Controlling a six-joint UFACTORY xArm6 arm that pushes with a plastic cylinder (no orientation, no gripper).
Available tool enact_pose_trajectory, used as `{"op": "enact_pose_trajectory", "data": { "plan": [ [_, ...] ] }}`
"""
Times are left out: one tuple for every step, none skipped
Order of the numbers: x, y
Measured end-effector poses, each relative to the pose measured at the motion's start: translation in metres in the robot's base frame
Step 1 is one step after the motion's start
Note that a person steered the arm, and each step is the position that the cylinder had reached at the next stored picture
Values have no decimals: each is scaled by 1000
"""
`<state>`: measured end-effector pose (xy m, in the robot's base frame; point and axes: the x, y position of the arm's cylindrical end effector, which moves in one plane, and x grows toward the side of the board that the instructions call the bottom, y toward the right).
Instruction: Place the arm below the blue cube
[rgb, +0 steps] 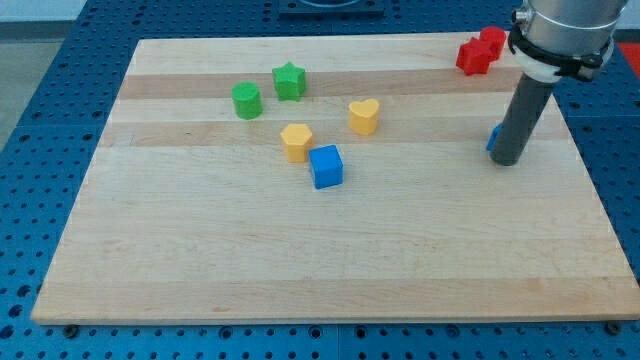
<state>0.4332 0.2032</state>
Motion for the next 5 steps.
{"op": "enact_pose_trajectory", "data": {
  "plan": [
    [-2, 0],
    [-8, 0],
    [4, 0],
    [50, -10],
    [73, -52]
  ]
}}
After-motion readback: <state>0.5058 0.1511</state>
